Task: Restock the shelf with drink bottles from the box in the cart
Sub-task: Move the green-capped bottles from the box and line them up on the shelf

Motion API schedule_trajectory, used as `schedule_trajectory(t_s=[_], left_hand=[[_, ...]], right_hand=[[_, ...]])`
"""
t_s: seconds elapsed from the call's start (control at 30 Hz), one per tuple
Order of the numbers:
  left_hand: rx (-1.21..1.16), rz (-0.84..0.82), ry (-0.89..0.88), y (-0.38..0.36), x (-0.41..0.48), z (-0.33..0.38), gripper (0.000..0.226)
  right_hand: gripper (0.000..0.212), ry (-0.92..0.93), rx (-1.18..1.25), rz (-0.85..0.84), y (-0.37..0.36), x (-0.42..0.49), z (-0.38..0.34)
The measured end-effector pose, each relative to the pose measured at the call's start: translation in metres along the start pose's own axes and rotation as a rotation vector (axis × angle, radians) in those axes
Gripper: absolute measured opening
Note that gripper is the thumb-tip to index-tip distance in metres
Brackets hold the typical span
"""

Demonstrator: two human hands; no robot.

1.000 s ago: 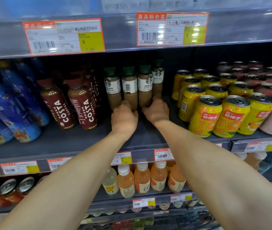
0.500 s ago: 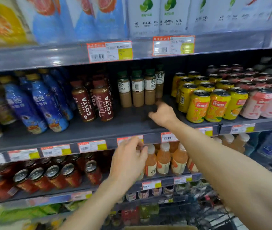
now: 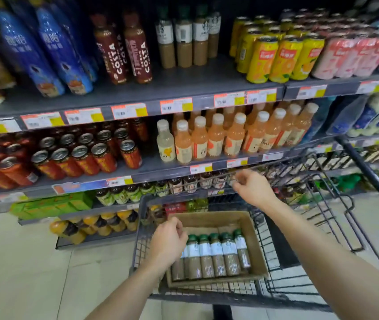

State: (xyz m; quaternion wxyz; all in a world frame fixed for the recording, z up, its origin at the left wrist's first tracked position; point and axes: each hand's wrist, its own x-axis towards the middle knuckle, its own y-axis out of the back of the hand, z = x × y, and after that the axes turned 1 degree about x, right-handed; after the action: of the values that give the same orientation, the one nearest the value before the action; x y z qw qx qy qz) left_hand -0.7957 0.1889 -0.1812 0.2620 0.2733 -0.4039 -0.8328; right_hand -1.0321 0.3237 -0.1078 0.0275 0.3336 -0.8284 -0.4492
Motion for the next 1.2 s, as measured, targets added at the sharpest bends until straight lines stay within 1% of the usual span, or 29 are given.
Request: schedule_trajectory(t_s=[0.1,0.2,0.33,0.4,0.47,0.53,0.6,0.67,0.77,0.83,0.9,0.97,1.07,1.13,1.2], left_hand=[[0.025,-0.067,0.099,-0.033,-0.017,-0.011,0.011],[0.039,-0.116,0.170,-0.074,-0.023,-0.022,0.010],[0.011,-0.213,0.275,-0.138,-0.023,-0.033,0.022],[0.020,-0.265,0.342,-0.168,-0.019,-0.036,0.022],[0.020,-0.297,0.400,-0.194,-0.011,-0.039,0.017],[0.019,-0.283,0.447,-0.216,0.002,-0.043,0.013],[0.022,-0.259,0.498,-0.235,0.017,-0.050,0.011],[0.020,-0.243,0.544,-0.248,0.029,-0.058,0.016],[-0.002,-0.247,0.638,-0.263,0.041,-0.069,0.036],[-0.017,-0.277,0.669,-0.271,0.045,-0.072,0.042],[-0.048,-0.280,0.685,-0.278,0.049,-0.075,0.046],[-0.062,-0.270,0.695,-0.281,0.054,-0.077,0.049],[-0.049,-0.276,0.710,-0.280,0.058,-0.079,0.050],[-0.055,-0.281,0.702,-0.278,0.055,-0.079,0.052],[-0.045,-0.267,0.681,-0.273,0.052,-0.076,0.046]], right_hand=[[0.039,-0.152,-0.018,-0.113,-0.043,-0.012,0.056],[0.028,-0.280,-0.090,-0.239,-0.088,-0.014,0.109],[0.023,-0.396,-0.138,-0.389,-0.148,-0.017,0.172],[0.029,-0.455,-0.124,-0.432,-0.175,-0.019,0.197],[0.035,-0.526,-0.099,-0.448,-0.200,-0.016,0.217],[0.035,-0.561,-0.087,-0.471,-0.220,-0.012,0.230],[0.034,-0.556,-0.104,-0.493,-0.236,-0.007,0.238],[0.045,-0.577,-0.074,-0.483,-0.248,-0.004,0.242],[0.071,-0.627,0.030,-0.416,-0.262,-0.001,0.249],[0.080,-0.618,0.041,-0.423,-0.270,0.001,0.251],[0.083,-0.609,0.023,-0.440,-0.276,0.005,0.253],[0.075,-0.611,0.013,-0.442,-0.280,0.010,0.254],[0.050,-0.625,0.009,-0.444,-0.280,0.016,0.256],[0.046,-0.632,0.013,-0.437,-0.277,0.016,0.255],[0.048,-0.633,0.008,-0.434,-0.273,0.013,0.253]])
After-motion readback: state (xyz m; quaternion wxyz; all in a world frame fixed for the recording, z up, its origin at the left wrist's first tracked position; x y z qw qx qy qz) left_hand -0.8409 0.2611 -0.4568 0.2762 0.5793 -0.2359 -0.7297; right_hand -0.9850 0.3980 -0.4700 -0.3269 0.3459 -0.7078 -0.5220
